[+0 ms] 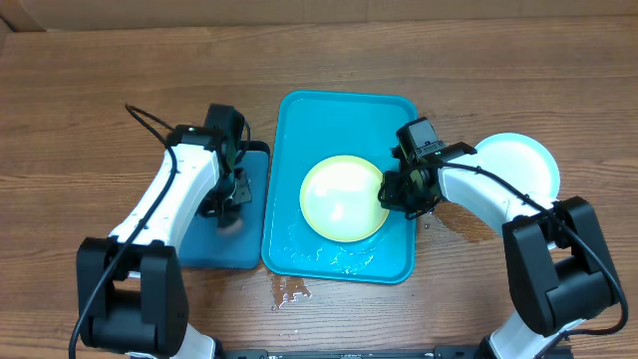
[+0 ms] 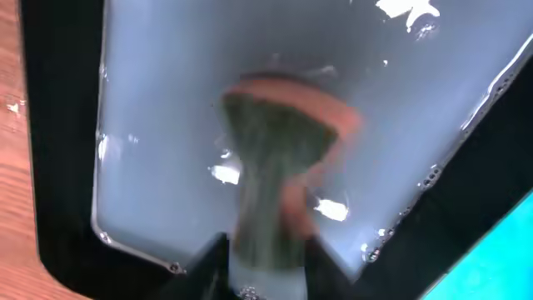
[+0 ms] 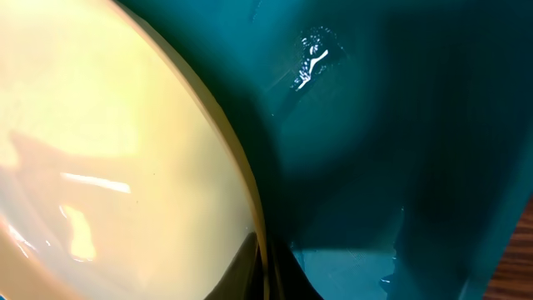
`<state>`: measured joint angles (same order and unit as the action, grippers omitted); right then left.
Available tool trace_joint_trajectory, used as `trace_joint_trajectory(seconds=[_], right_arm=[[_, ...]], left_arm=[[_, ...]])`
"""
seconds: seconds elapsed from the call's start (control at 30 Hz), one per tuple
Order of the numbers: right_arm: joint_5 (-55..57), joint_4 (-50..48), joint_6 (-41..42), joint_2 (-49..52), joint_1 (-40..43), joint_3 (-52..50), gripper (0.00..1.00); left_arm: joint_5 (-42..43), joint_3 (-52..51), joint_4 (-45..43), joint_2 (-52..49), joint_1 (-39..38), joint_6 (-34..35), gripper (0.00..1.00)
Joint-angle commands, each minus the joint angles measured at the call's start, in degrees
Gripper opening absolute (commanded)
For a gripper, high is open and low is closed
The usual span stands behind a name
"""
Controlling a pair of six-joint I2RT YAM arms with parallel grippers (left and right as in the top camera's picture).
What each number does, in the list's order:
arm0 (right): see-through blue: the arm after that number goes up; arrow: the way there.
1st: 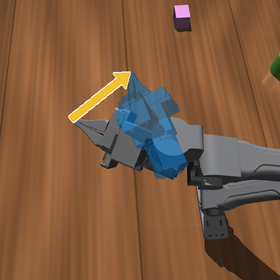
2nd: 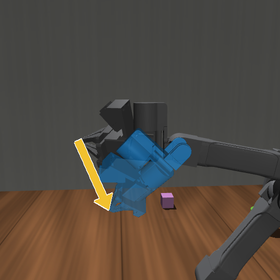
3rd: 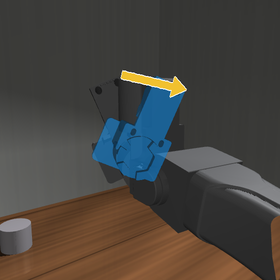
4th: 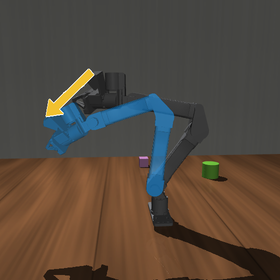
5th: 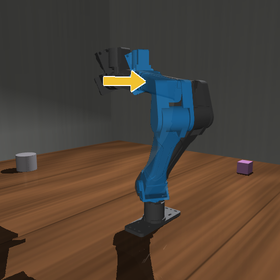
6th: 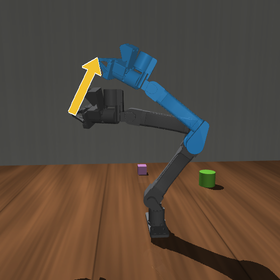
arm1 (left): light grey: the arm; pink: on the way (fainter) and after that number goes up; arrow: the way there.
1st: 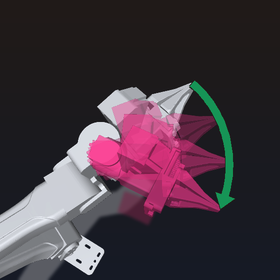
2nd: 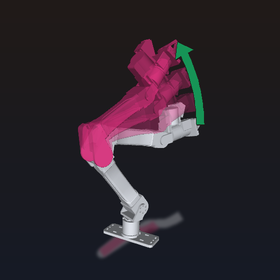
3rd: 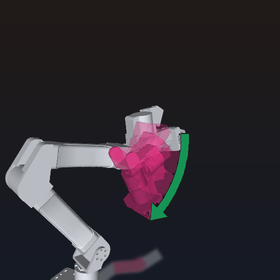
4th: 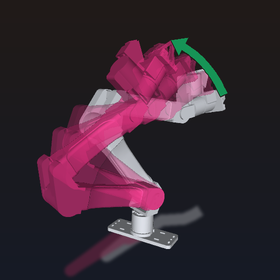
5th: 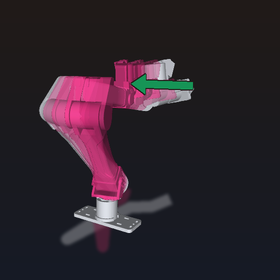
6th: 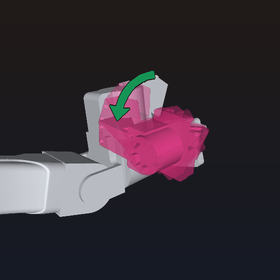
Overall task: Clean dirty plates on tray and stack at the side
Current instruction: 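Return the sponge to the black tray with the left gripper, then lift the yellow plate off the teal tray with the right gripper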
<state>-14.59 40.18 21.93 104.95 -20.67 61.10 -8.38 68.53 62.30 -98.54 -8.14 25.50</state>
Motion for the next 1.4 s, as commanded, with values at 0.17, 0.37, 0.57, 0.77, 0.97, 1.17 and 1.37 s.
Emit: trace_joint_trajectory(seconds=[0.17, 0.37, 0.57, 0.77, 0.97, 1.17, 1.37], right_arm=[[4.1, 10.1, 3.1, -2.5, -2.9, 6.9, 0.04], [8.2, 13.9, -2.6, -5.9, -10.4, 18.4, 0.04], [19.3, 7.4, -2.7, -5.9, -19.7, 23.7, 0.04], [37.2, -3.6, -2.7, -4.8, -30.1, 23.7, 0.04], [54.0, -9.6, -2.7, -2.8, -39.6, 23.7, 0.04], [69.6, -10.1, -2.9, -2.5, -46.4, 23.7, 0.04], [74.2, -9.9, -5.9, -2.5, -48.9, 23.7, 0.04]], left_arm=[[2.3, 10.8, 7.3, 9.0, 1.0, 0.2, 0.75], [4.7, 22.4, 14.4, 19.4, 2.6, 0.2, 0.99], [7.1, 29.2, 17.0, 29.2, 2.5, 0.2, 1.0], [7.3, 30.0, 16.7, 37.6, 2.5, 0.2, 1.0], [5.3, 29.9, 17.5, 41.2, 2.5, 0.2, 1.0], [5.3, 29.9, 19.1, 41.1, 2.5, 0.2, 1.0], [5.3, 29.9, 19.1, 40.9, 2.5, 0.2, 1.0]])
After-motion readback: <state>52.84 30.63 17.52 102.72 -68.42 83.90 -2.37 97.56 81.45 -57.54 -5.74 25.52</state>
